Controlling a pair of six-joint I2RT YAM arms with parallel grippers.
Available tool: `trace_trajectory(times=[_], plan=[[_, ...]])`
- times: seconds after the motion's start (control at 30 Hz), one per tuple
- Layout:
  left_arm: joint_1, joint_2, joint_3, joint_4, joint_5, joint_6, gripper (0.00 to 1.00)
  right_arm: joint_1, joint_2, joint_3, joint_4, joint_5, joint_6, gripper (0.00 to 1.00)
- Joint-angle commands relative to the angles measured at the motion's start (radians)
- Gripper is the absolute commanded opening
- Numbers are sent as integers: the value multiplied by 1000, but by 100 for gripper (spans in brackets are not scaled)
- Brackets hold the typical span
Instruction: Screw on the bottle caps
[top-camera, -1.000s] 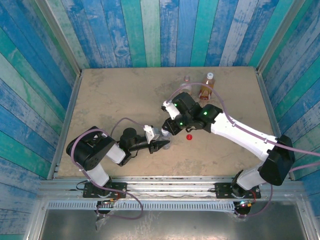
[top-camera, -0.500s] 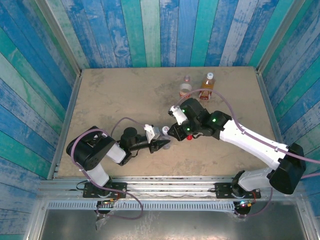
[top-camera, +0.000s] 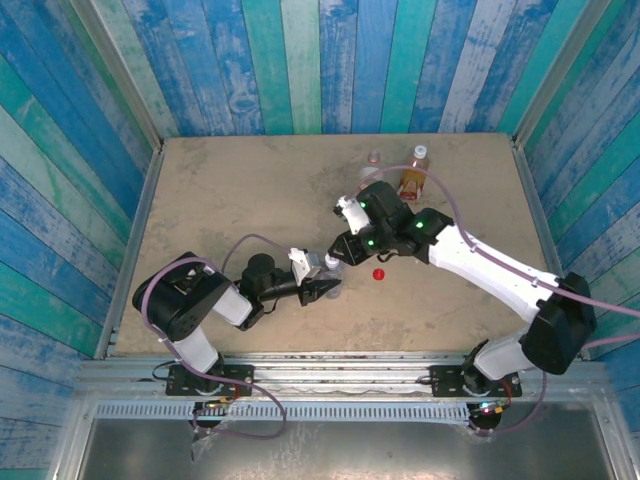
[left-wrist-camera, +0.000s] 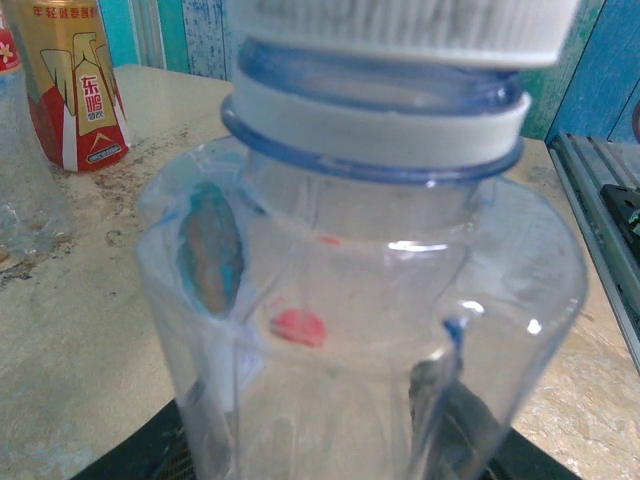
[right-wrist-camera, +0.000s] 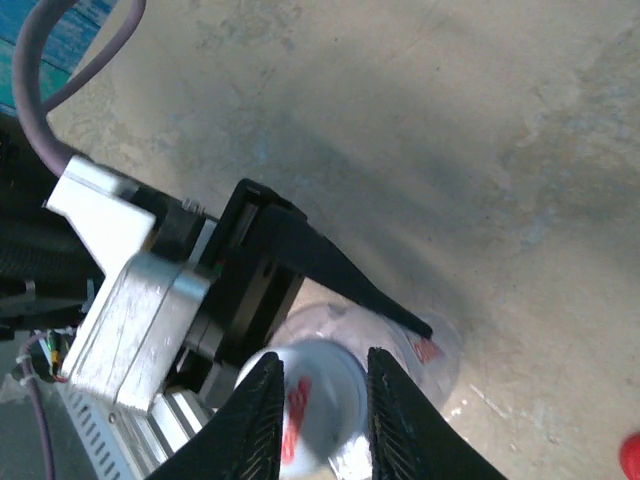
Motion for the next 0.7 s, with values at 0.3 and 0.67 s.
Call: trace_trajectory(times=[0.3,0.67], plan=[[1,-2,19,-62,-21,-7,46,16,-132,-166,23,-102,47,18],[-1,-54,18,-117,-21,24,46,23,-241,-187,-8,-99,-22,34]])
